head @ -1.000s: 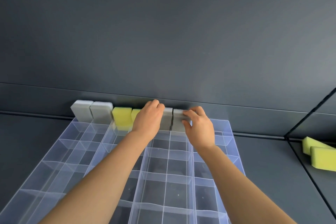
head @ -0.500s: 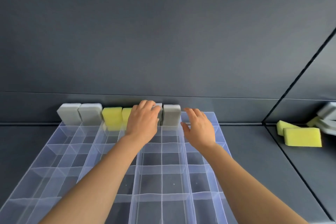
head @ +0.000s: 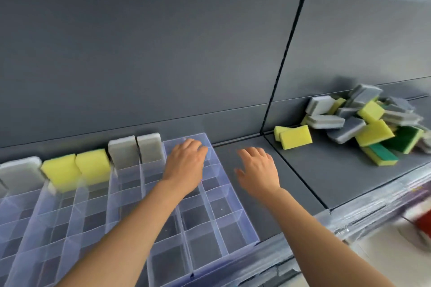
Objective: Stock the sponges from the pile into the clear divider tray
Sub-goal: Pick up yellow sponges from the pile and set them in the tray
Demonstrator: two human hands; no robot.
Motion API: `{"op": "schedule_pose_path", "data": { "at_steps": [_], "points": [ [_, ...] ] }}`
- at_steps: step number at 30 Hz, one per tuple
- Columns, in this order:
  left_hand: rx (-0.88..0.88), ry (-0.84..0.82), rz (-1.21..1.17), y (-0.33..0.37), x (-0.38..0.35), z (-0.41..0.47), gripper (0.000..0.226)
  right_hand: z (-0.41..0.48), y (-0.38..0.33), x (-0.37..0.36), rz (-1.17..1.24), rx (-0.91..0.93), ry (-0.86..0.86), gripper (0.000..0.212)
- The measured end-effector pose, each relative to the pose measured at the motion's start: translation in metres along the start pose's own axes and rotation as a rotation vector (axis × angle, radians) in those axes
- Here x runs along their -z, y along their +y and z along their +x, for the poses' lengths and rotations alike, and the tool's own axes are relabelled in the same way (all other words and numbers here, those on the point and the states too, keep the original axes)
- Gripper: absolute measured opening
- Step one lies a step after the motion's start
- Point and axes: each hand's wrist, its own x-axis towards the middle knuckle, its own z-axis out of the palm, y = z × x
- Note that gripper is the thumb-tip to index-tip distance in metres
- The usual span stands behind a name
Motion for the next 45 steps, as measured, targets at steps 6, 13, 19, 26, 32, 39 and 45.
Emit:
{"op": "schedule_pose_path", "data": {
  "at_steps": [6, 13, 19, 26, 32, 39, 45],
  "points": [
    [-0.051, -0.045, -0.019, 0.079, -0.017, 0.031, 0.035, -0.030, 0.085, 0.012, -0.041, -0.067, -0.039, 0.037],
    [-0.093, -0.068, -0.029, 0.186, -0.035, 0.065, 0.032, -0.060, 0.194, 0.028, -0.055, -0.107, -0.067, 0.041],
    [-0.135, -0.079, -0.085, 0.266, -0.047, 0.101, 0.030, -0.077, 0.277, 0.043, -0.066, -0.176, -0.078, 0.042],
    [-0.187, -0.104, -0.095, 0.326, -0.066, 0.157, 0.031, -0.066, 0.351, 0.050, -0.068, -0.246, -0.045, 0.039],
    [-0.203, -0.104, -0.151, 0.360, -0.089, 0.217, 0.031, -0.035, 0.404, 0.047, -0.060, -0.293, -0.004, 0.045],
    [-0.193, -0.079, -0.216, 0.389, -0.111, 0.274, 0.041, 0.014, 0.443, 0.045, 0.094, -0.470, 0.224, 0.056],
    [-0.141, -0.047, -0.226, 0.389, -0.120, 0.294, 0.044, 0.039, 0.459, 0.032, 0.265, -0.551, 0.235, 0.058]
  ]
}}
